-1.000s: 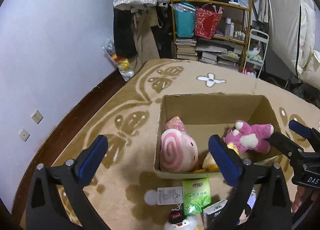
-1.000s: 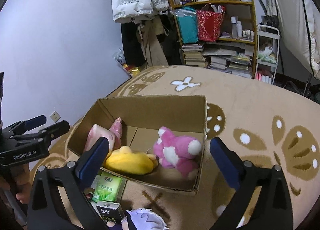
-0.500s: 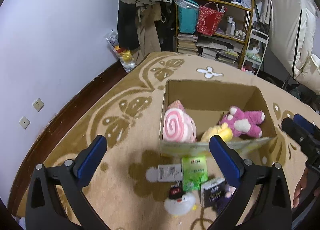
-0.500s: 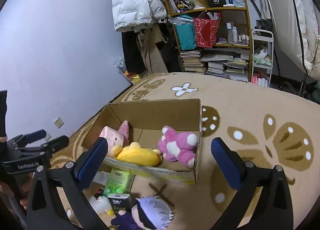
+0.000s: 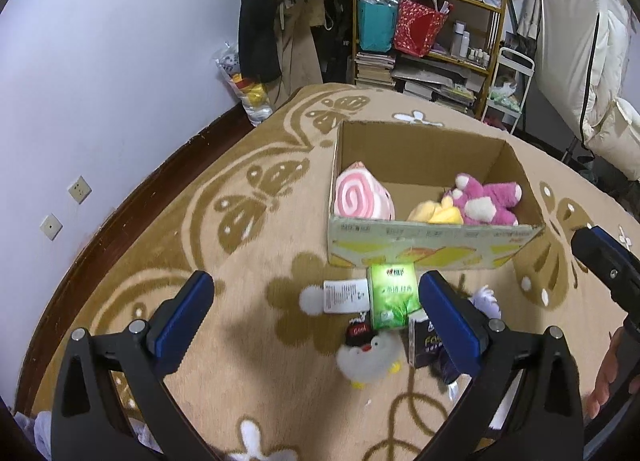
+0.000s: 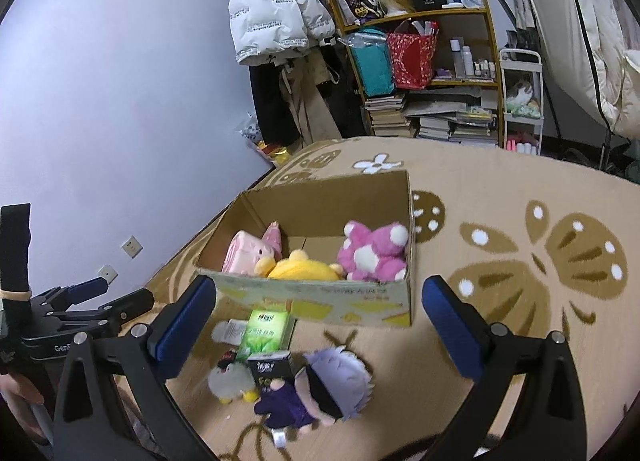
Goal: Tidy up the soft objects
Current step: 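Move both tools back toward the remaining toys beside the box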
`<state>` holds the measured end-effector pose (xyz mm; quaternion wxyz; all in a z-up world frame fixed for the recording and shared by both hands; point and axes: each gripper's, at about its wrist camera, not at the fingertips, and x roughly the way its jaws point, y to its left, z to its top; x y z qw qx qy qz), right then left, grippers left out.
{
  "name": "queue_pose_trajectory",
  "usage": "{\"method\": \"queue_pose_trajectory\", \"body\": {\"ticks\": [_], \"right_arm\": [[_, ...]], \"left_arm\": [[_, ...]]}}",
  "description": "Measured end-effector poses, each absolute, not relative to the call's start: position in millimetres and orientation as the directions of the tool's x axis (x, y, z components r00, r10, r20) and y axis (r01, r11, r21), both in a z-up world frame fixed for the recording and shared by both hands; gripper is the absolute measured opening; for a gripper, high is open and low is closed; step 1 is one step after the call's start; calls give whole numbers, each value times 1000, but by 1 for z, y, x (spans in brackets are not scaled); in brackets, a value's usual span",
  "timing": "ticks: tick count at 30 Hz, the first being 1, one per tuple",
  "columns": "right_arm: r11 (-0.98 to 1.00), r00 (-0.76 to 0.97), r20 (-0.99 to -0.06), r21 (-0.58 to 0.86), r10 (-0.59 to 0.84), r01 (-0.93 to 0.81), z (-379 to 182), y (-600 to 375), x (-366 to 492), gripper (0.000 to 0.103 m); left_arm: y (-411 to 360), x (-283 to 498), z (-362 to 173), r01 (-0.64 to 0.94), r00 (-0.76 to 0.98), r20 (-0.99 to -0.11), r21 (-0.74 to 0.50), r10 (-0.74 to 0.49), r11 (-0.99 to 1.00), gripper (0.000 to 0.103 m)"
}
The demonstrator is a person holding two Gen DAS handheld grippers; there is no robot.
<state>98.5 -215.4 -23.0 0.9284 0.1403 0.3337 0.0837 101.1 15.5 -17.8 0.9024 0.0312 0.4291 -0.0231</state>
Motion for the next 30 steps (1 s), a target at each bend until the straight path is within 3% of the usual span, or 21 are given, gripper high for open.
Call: {"method": "queue_pose_trajectory", "body": {"ticks": [30], "right_arm": [[923, 608, -739, 383, 290, 27, -111, -211, 102, 103]], "left_arm": [[10, 115, -97, 51, 422, -907, 14, -9, 999, 101]]}}
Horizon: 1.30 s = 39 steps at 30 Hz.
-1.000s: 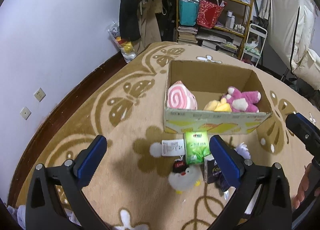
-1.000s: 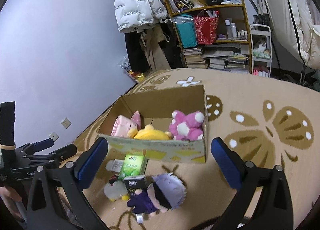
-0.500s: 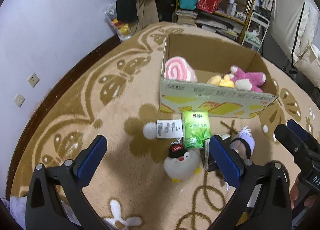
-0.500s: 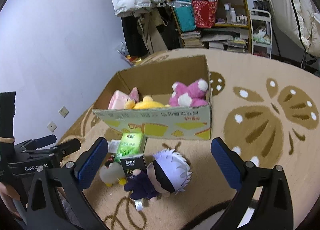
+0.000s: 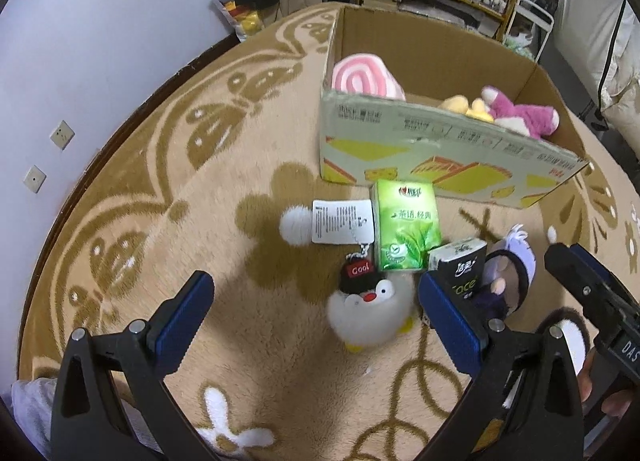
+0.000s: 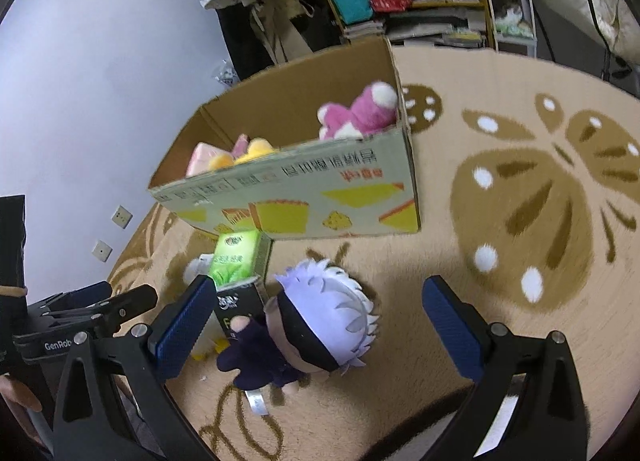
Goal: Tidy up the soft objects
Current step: 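Move both tools back toward the remaining toys beside the box, then grasp the white penguin plush with the left tool while the right tool grasps the anime doll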
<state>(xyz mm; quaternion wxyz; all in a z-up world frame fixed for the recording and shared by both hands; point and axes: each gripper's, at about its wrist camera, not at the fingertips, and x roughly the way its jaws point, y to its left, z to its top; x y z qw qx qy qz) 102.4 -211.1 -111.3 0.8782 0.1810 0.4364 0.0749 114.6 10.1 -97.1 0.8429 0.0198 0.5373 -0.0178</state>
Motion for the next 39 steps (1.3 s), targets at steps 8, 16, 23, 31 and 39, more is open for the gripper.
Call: {"method": "queue_pose_trajectory", "body": {"ticks": [8, 16, 23, 31, 39], "right_arm": [[919, 579, -759, 391, 297, 42, -124, -211, 109, 103], [908, 542, -774, 416, 326, 48, -137, -206, 115, 103], [910, 515, -792, 411, 328, 52, -147, -203, 124, 102], [909, 477, -810, 414, 341, 51, -162, -197, 131, 84], [903, 443, -817, 427, 369, 36, -170, -183, 134, 81]], "left_arm": [[10, 121, -114, 47, 373, -928, -5, -22, 999, 101], [6, 127, -127, 52, 335, -942, -13, -30, 999, 101], [2, 132, -141, 58, 298, -954, -12, -29, 998, 101], [6, 142, -153, 48, 276, -961, -17, -30, 999, 101], [7, 148, -168, 63, 238, -970, -29, -43, 998, 101]]}}
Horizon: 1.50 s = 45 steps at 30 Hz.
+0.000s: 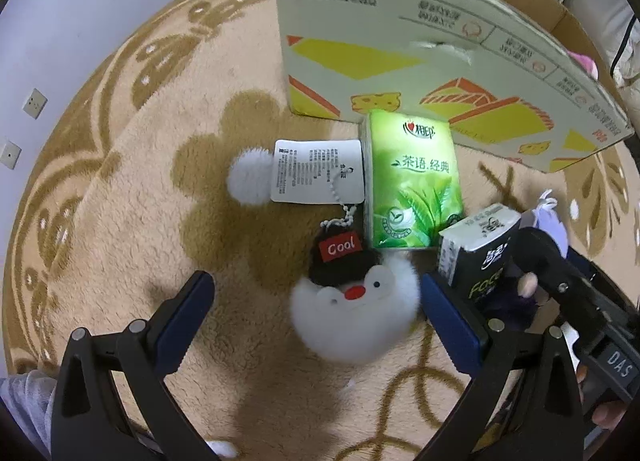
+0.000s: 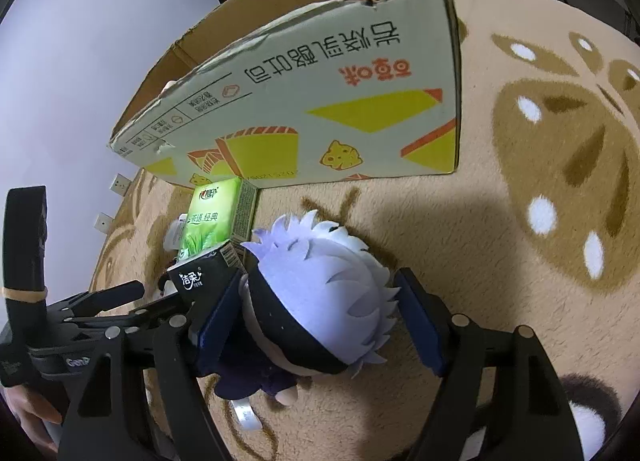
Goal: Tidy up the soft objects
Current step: 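Grasp the white penguin plush with the left tool while the right tool grasps the anime doll, then lift the penguin with the left tool while the right tool lifts the anime doll over the box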
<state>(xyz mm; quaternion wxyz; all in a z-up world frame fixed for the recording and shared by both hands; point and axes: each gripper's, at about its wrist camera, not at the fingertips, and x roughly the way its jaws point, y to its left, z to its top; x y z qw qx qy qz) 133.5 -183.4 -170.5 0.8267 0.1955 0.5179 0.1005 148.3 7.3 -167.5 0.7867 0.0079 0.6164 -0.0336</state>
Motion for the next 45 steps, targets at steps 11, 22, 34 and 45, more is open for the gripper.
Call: {"method": "queue_pose_trajectory", "body": {"ticks": [11, 22, 34, 45], "right_arm": [[905, 446, -813, 425, 374, 15, -170, -178, 135, 73], [894, 449, -806, 446, 387, 31, -169, -189, 133, 70], [919, 517, -792, 394, 326, 23, -156, -193, 126, 66], [920, 597, -743, 392, 304, 20, -132, -207, 110, 66]], "left_arm": [[-9, 142, -175, 85, 224, -974, 9, -10, 996, 89], [-19, 132, -177, 89, 263, -965, 24, 0, 996, 43], [1, 133, -162, 47, 307, -952, 22, 6, 999, 21], [19, 117, -107, -23, 446, -895, -23, -11, 999, 21]]}}
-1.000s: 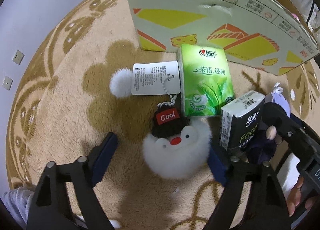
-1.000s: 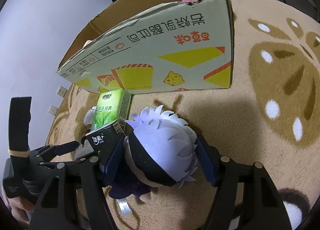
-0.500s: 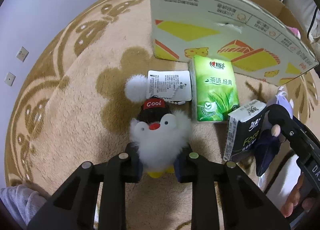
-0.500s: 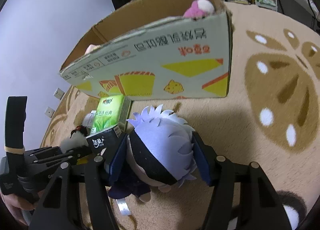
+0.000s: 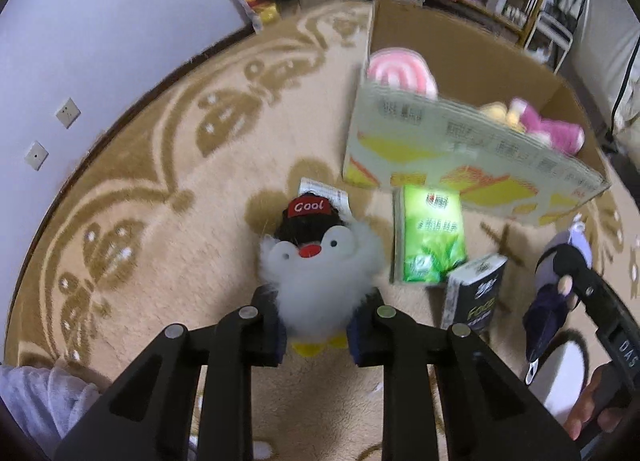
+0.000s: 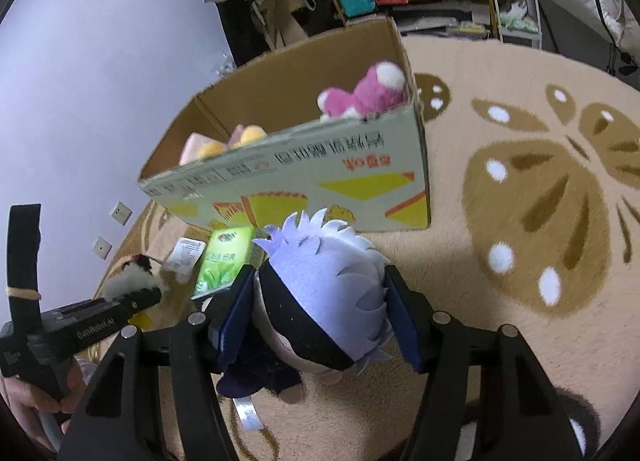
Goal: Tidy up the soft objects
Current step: 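Lift the penguin with the left tool while the right tool lifts the anime doll over the box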
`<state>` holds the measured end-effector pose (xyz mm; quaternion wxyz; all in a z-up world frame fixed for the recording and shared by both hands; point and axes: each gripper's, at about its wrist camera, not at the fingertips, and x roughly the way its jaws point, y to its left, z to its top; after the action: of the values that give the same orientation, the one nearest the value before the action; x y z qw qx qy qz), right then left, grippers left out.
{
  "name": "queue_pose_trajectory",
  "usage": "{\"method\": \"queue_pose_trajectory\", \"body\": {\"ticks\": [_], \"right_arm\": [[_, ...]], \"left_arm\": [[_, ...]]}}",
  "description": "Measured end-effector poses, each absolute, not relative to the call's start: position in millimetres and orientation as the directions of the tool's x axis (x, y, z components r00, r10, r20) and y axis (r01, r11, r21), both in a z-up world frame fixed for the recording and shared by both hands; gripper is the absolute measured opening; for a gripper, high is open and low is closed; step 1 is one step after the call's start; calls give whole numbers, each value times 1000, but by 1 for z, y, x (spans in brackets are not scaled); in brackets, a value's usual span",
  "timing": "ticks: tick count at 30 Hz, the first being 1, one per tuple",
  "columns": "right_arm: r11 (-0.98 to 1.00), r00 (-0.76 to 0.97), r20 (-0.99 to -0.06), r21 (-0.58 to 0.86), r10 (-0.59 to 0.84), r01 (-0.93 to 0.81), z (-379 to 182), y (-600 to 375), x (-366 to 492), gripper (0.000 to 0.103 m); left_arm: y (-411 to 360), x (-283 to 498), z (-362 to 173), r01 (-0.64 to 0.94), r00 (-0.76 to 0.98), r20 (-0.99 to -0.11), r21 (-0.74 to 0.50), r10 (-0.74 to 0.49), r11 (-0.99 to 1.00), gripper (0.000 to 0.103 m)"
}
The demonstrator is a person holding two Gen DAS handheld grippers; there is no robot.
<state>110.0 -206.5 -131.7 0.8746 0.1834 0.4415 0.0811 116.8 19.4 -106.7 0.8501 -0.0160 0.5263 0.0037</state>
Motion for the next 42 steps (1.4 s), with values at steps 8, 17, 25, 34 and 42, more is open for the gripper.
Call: {"method": "queue_pose_trajectory", "body": {"ticks": [8, 17, 25, 34, 42], "right_arm": [[914, 658, -687, 406, 309, -5, -97, -211, 98, 66], [906, 729, -607, 422, 317, -43, -63, -213, 95, 66], [910, 767, -561, 407, 311, -72, -34, -217, 110, 67], [932, 797, -533, 350, 283, -96, -10, -226, 139, 67], [954, 809, -531, 274, 253, -119, -3, -227, 172, 67]], "left_arm": [[24, 112, -59, 8, 567, -822, -43, -40, 999, 21], [20, 123, -9, 46, 670, -741, -16, -43, 999, 22], [4, 154, 16, 84, 713, -700, 30, -39, 996, 22], [-19, 175, 24, 133, 753, -656, 68, -57, 989, 22], [-35, 185, 11, 175, 767, -635, 67, -94, 982, 22]]}}
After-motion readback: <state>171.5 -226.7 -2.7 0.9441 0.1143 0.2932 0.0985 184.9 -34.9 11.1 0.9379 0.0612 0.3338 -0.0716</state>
